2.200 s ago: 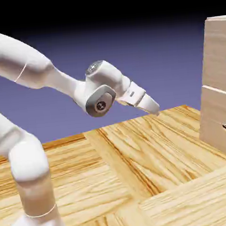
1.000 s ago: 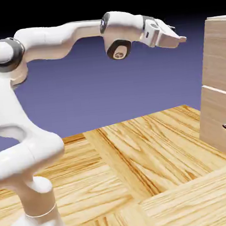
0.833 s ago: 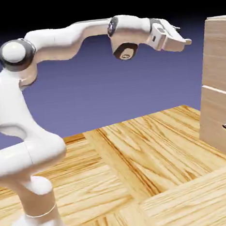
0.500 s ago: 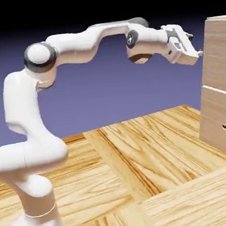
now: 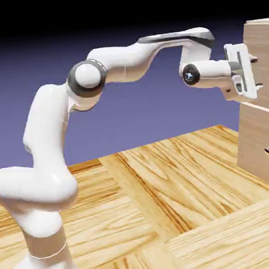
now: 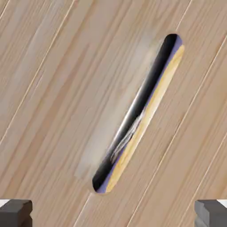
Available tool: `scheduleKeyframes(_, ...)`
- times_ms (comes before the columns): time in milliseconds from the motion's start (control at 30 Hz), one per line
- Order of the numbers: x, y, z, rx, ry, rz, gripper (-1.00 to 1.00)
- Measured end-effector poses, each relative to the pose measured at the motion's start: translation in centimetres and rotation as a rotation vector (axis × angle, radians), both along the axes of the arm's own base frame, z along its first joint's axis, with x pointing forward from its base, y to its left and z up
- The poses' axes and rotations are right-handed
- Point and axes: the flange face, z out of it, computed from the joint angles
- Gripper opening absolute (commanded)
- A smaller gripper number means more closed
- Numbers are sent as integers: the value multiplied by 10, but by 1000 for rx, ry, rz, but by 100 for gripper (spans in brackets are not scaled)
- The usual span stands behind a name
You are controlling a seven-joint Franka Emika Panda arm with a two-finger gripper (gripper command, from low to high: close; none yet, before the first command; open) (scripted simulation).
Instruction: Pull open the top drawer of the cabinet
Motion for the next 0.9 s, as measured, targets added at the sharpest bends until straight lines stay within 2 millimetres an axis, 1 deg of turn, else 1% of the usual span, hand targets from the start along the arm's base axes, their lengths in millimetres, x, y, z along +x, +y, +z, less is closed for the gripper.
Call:
scheduleKeyframes(167, 20, -22, -12, 205, -55, -18, 0)
scheduleKeyframes(300, 31, -41, -13, 361, -107, -36, 0)
scheduleKeyframes(333, 31, -41, -13, 361, -107, -36, 0)
scheduleKeyframes(433, 40, -54, -12, 368, -113, -50, 0)
scheduleKeyframes(533, 48, -64, -11, 373, -118, -60, 0)
scheduleKeyframes(633, 55, -69, -10, 374, -122, -64, 0)
scheduleKeyframes(733, 62, -69, -8, 373, -123, -64, 0)
scheduleKeyframes(900, 73, -59, -9, 368, -119, -54, 0)
